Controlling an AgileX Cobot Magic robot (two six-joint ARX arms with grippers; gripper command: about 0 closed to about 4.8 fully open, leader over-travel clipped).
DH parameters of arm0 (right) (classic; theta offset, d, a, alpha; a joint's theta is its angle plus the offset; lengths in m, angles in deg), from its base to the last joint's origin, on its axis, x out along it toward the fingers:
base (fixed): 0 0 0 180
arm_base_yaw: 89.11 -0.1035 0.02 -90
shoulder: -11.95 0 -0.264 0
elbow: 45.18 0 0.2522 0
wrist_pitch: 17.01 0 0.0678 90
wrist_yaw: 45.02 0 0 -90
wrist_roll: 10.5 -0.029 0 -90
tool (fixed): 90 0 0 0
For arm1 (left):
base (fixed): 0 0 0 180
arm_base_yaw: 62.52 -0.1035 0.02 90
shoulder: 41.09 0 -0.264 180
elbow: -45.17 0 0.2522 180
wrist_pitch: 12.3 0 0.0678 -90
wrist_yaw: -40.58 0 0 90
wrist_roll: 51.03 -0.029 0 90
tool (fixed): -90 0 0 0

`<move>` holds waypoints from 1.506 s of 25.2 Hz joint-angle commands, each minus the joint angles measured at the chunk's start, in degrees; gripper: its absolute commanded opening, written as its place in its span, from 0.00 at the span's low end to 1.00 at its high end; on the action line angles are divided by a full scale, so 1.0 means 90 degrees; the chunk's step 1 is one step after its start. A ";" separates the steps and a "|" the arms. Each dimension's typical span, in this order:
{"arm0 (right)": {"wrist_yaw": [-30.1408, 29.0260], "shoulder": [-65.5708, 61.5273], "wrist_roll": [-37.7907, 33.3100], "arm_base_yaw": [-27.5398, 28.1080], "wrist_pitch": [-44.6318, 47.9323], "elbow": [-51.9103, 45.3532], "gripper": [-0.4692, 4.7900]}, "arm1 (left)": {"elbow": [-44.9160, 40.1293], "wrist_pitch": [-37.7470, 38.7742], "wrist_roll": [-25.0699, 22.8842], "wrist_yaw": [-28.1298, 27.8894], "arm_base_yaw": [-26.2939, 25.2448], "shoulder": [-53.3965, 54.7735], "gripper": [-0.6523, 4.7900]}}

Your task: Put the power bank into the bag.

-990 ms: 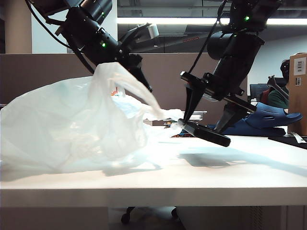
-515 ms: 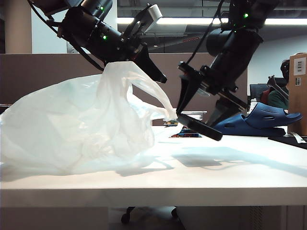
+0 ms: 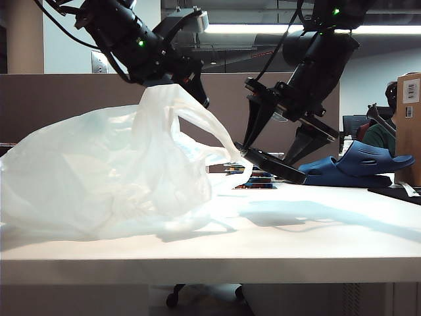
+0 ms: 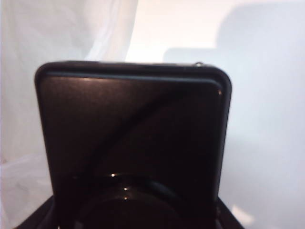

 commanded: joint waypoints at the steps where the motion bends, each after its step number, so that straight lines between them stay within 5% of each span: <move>1: -0.0070 0.0063 0.0029 -0.0010 0.0083 0.0053 0.49 | 0.0024 0.0714 0.0017 0.0007 0.0066 -0.0032 1.00; 7: -0.0053 0.0063 0.0029 -0.0010 0.0080 0.0053 0.49 | 0.0024 0.1503 0.0019 0.0097 0.0267 -0.0032 1.00; 12: -0.0056 0.0063 0.0027 -0.0010 0.0080 0.0053 0.49 | 0.0024 0.2127 0.0012 -0.1294 0.0323 -0.0032 1.00; 16: -0.0056 0.0063 0.0027 -0.0010 0.0075 0.0053 0.49 | 0.0024 0.2259 0.0012 -0.1804 0.0321 -0.0032 0.98; 19: -0.0058 0.0063 0.0024 -0.0010 0.0078 0.0053 0.49 | 0.0024 0.2259 0.0012 -0.2096 0.0321 -0.0032 0.41; 20: -0.0058 0.0063 0.0024 -0.0010 0.0075 0.0053 0.49 | 0.0024 0.2256 0.0015 -0.2239 0.0321 -0.0032 0.09; 23: -0.0078 0.0063 0.0024 -0.0010 0.0070 0.0053 0.49 | 0.0024 0.2225 -0.0007 -0.2426 0.0321 -0.0032 0.11; 25: -0.0080 0.0063 0.0027 -0.0010 0.0070 0.0053 0.49 | 0.0024 0.2057 -0.0010 -0.2113 0.0318 -0.0032 0.11; 30: -0.0126 0.0063 0.0032 -0.0010 0.0044 0.0053 0.48 | 0.0024 0.1338 -0.0612 0.0182 0.0316 -0.0032 0.11; 32: -0.0129 0.0063 0.0034 -0.0010 0.0019 0.0053 0.48 | 0.0024 0.1107 -0.0619 0.0651 0.0316 -0.0032 0.11; 38: -0.0425 0.0063 0.0085 -0.0010 -0.0087 0.0053 0.48 | 0.0024 0.1032 -0.0612 0.0899 0.0313 -0.0032 0.11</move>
